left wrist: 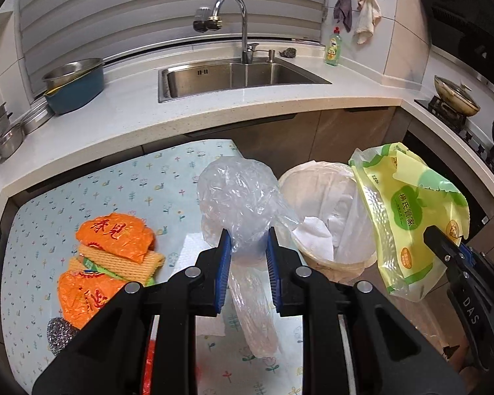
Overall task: Collect trash
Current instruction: 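Carry the clear bag and yellow-green bag over the bin with both tools, then open both tools to drop the bags into the bin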
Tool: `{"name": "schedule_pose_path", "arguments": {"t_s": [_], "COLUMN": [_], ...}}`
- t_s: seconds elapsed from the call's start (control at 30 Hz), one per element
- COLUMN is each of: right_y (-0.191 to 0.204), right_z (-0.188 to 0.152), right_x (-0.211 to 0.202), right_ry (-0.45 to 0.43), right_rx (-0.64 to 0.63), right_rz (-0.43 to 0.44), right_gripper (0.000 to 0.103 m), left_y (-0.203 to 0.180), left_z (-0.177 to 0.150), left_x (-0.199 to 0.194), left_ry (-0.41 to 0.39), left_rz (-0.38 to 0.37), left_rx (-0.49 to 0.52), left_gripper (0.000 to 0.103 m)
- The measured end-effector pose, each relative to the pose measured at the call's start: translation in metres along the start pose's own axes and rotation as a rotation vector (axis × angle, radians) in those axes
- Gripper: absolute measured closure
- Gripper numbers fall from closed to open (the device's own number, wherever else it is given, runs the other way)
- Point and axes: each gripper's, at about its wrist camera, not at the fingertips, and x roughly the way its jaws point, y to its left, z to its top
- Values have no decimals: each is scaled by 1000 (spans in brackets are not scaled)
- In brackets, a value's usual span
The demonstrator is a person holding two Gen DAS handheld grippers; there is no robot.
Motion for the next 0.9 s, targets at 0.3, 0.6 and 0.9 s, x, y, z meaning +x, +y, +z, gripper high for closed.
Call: {"name": "schedule_pose_path", "arguments": {"t_s": [0.3,0.6,0.9], "right_y": [-34,-61,-65], "right_z": [10,16,19], "right_x": [29,73,108], "right_ry": [9,50,81], "right_rx": [20,47,37], "right_rz": [-35,-53,-66], "right_gripper": [91,91,91], "left_y": [-51,-93,-103], "left_z": [18,40,45], "left_x": [41,99,132], "left_ry": [41,103,127], "left_rz": [-103,-195,-215], "left_rx": [85,148,140], "left_gripper": [83,80,52]}}
